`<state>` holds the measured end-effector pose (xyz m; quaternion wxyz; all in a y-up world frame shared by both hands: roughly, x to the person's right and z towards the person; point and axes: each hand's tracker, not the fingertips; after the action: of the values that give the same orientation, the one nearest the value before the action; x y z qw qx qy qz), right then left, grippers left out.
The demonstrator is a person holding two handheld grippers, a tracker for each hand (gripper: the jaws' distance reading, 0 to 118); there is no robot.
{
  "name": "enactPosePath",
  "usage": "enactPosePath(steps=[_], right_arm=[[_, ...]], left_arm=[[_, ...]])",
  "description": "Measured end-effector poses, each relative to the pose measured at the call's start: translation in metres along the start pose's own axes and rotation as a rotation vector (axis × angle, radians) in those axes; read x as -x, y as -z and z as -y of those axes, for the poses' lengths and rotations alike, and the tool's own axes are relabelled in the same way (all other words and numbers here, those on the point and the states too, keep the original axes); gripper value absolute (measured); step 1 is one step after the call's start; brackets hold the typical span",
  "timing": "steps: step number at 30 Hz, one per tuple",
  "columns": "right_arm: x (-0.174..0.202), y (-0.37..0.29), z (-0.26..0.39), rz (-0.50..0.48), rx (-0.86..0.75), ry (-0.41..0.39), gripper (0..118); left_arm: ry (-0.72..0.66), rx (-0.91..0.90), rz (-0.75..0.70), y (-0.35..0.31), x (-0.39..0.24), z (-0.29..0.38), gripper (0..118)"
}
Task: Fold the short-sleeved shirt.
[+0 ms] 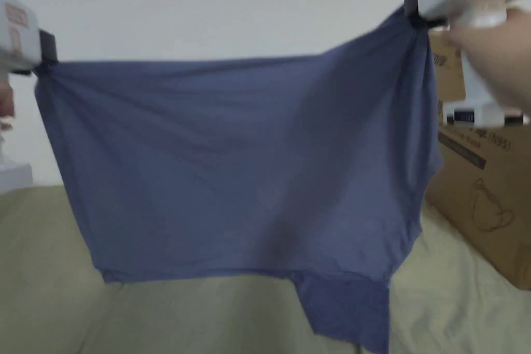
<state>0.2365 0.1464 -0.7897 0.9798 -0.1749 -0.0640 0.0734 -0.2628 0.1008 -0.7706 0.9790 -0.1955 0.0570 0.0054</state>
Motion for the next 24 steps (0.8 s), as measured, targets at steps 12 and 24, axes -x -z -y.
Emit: enactPosePath(steps=[12,24], right_arm=[[0.028,-0.025,0.410,-0.242,0.699,-0.124,0],[-0.062,-0.231,0.487,-0.329,0.813,0.043,0]], left_arm=[[0.036,0.619,0.121,-0.028,0.017,0.363,0],[0.058,0.691,0.172,-0.204,0.078,0.427,0]])
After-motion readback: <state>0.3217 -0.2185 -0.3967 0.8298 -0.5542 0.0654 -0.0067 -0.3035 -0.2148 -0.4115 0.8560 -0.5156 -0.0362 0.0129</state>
